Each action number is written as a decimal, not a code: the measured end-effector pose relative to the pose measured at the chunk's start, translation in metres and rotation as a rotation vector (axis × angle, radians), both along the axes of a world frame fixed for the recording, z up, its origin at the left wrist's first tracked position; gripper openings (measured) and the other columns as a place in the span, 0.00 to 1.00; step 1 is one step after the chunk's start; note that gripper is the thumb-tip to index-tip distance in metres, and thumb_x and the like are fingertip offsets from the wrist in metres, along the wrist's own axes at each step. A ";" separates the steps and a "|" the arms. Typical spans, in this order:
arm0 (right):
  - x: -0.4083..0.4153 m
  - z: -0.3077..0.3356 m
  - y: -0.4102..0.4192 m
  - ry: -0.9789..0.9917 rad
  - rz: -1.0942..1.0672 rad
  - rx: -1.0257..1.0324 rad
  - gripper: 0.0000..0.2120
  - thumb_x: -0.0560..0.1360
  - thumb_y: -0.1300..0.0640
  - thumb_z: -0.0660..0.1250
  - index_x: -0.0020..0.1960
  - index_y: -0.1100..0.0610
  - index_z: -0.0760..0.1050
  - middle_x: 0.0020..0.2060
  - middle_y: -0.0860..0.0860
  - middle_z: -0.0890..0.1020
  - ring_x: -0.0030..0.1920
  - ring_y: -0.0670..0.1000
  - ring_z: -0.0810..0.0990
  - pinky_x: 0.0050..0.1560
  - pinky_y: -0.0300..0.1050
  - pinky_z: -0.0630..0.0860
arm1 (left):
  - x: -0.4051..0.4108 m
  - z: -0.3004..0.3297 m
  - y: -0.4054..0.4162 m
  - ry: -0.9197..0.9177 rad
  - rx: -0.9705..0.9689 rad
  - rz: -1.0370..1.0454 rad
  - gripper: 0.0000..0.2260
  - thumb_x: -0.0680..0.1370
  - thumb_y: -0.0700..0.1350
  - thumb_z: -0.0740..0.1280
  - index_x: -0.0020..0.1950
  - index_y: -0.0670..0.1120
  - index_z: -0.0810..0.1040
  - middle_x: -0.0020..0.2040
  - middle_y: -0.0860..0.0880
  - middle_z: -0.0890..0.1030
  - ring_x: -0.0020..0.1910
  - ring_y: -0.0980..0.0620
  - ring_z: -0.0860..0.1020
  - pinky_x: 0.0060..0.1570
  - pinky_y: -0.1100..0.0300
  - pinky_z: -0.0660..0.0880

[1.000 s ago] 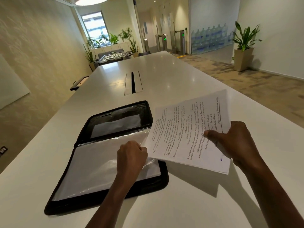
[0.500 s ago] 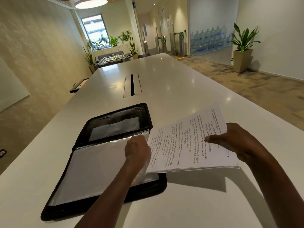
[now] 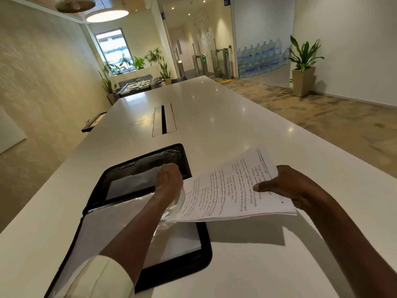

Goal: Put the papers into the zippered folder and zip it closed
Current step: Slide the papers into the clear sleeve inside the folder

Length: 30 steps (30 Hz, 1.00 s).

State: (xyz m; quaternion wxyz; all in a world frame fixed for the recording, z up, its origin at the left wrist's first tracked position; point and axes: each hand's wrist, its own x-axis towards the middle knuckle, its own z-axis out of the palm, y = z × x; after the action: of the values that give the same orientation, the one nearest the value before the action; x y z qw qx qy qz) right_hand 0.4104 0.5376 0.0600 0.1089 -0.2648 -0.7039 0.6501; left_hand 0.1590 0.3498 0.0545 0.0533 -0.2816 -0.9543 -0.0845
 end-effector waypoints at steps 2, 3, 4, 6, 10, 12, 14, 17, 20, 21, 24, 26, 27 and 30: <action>-0.003 0.002 0.002 0.001 0.014 0.001 0.12 0.69 0.69 0.76 0.48 0.56 0.81 0.35 0.48 0.87 0.35 0.51 0.87 0.30 0.37 0.79 | -0.004 0.003 0.005 0.049 -0.044 -0.025 0.07 0.78 0.34 0.63 0.48 0.37 0.82 0.45 0.40 0.84 0.46 0.45 0.84 0.44 0.56 0.79; -0.005 0.003 0.003 0.001 0.022 -0.001 0.12 0.69 0.69 0.76 0.48 0.56 0.81 0.34 0.48 0.87 0.34 0.50 0.87 0.29 0.36 0.79 | -0.005 0.004 0.007 0.086 -0.062 -0.033 0.08 0.77 0.34 0.63 0.47 0.38 0.82 0.43 0.42 0.84 0.45 0.46 0.84 0.41 0.57 0.79; -0.006 0.004 0.004 0.001 0.030 -0.002 0.12 0.69 0.69 0.76 0.47 0.55 0.81 0.33 0.47 0.87 0.34 0.49 0.87 0.28 0.36 0.79 | -0.007 0.004 0.009 0.106 -0.078 -0.038 0.08 0.77 0.34 0.63 0.46 0.39 0.82 0.41 0.43 0.83 0.43 0.47 0.84 0.38 0.59 0.78; -0.008 0.003 0.006 -0.005 0.046 0.000 0.13 0.69 0.69 0.76 0.48 0.54 0.81 0.34 0.47 0.87 0.34 0.49 0.87 0.29 0.35 0.79 | -0.014 0.003 0.014 0.124 -0.107 -0.047 0.08 0.77 0.34 0.63 0.45 0.40 0.81 0.38 0.44 0.82 0.39 0.48 0.83 0.29 0.62 0.73; -0.012 -0.001 0.008 -0.005 0.071 -0.020 0.14 0.70 0.69 0.75 0.50 0.54 0.80 0.38 0.48 0.87 0.36 0.50 0.87 0.31 0.36 0.79 | -0.026 0.002 0.020 0.147 -0.139 -0.061 0.06 0.76 0.36 0.66 0.43 0.42 0.81 0.28 0.49 0.74 0.29 0.53 0.75 0.19 0.65 0.62; -0.014 -0.003 0.007 -0.006 0.086 -0.020 0.13 0.70 0.68 0.75 0.48 0.52 0.80 0.35 0.45 0.87 0.35 0.48 0.87 0.30 0.35 0.79 | -0.026 0.000 0.022 0.138 -0.157 -0.059 0.05 0.76 0.36 0.66 0.41 0.42 0.80 0.27 0.50 0.74 0.30 0.52 0.78 0.21 0.65 0.64; -0.017 -0.006 0.006 -0.013 0.093 -0.032 0.13 0.70 0.68 0.76 0.48 0.52 0.80 0.35 0.44 0.87 0.35 0.48 0.87 0.30 0.35 0.79 | -0.024 -0.003 0.024 0.132 -0.171 -0.074 0.04 0.76 0.37 0.67 0.42 0.41 0.81 0.30 0.48 0.78 0.33 0.51 0.81 0.25 0.63 0.68; -0.023 -0.010 0.005 -0.027 0.089 -0.082 0.14 0.69 0.70 0.75 0.50 0.56 0.80 0.40 0.50 0.88 0.36 0.49 0.87 0.31 0.37 0.80 | -0.015 -0.005 0.022 0.109 -0.155 -0.078 0.05 0.76 0.37 0.68 0.40 0.42 0.80 0.28 0.50 0.73 0.31 0.51 0.79 0.27 0.62 0.70; -0.025 -0.014 0.005 -0.035 0.085 -0.111 0.13 0.69 0.71 0.75 0.51 0.59 0.81 0.36 0.49 0.88 0.36 0.50 0.87 0.31 0.37 0.80 | 0.001 -0.006 0.007 0.036 -0.094 -0.070 0.04 0.76 0.37 0.67 0.42 0.42 0.79 0.32 0.49 0.74 0.34 0.50 0.78 0.30 0.61 0.70; -0.024 -0.016 0.005 -0.040 0.083 -0.118 0.14 0.69 0.71 0.75 0.51 0.59 0.81 0.36 0.50 0.88 0.36 0.51 0.88 0.31 0.38 0.80 | 0.009 -0.006 -0.002 0.027 -0.107 -0.084 0.02 0.76 0.38 0.67 0.45 0.42 0.79 0.33 0.50 0.74 0.32 0.53 0.77 0.29 0.62 0.69; -0.023 -0.020 0.006 -0.050 0.084 -0.127 0.13 0.69 0.71 0.74 0.51 0.59 0.81 0.37 0.51 0.88 0.37 0.52 0.88 0.31 0.39 0.80 | 0.035 -0.007 -0.032 -0.005 -0.174 -0.080 0.04 0.76 0.42 0.70 0.48 0.43 0.80 0.31 0.52 0.71 0.28 0.57 0.71 0.28 0.65 0.66; -0.023 -0.022 0.005 -0.049 0.083 -0.128 0.14 0.69 0.71 0.74 0.52 0.59 0.81 0.38 0.52 0.88 0.38 0.53 0.88 0.31 0.39 0.81 | 0.052 -0.005 -0.049 -0.051 -0.194 -0.043 0.06 0.74 0.42 0.71 0.49 0.43 0.80 0.32 0.52 0.72 0.30 0.55 0.73 0.29 0.64 0.67; -0.023 -0.022 0.005 -0.050 0.084 -0.126 0.13 0.69 0.71 0.74 0.51 0.59 0.81 0.37 0.52 0.88 0.37 0.53 0.88 0.31 0.39 0.81 | 0.059 -0.004 -0.057 -0.063 -0.201 -0.019 0.06 0.74 0.43 0.71 0.49 0.43 0.80 0.33 0.52 0.71 0.30 0.55 0.72 0.29 0.64 0.67; -0.023 -0.023 0.005 -0.052 0.091 -0.122 0.12 0.70 0.71 0.74 0.50 0.59 0.80 0.35 0.51 0.88 0.35 0.52 0.87 0.29 0.38 0.80 | 0.082 -0.004 -0.075 -0.084 -0.186 0.032 0.08 0.73 0.44 0.71 0.50 0.43 0.79 0.39 0.50 0.78 0.32 0.55 0.74 0.24 0.67 0.61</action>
State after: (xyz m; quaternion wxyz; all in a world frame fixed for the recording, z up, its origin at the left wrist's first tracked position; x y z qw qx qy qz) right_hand 0.3874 0.5426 0.0374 0.0447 -0.2557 -0.6768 0.6889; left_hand 0.2405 0.2749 0.0502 -0.0119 -0.2664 -0.9638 -0.0064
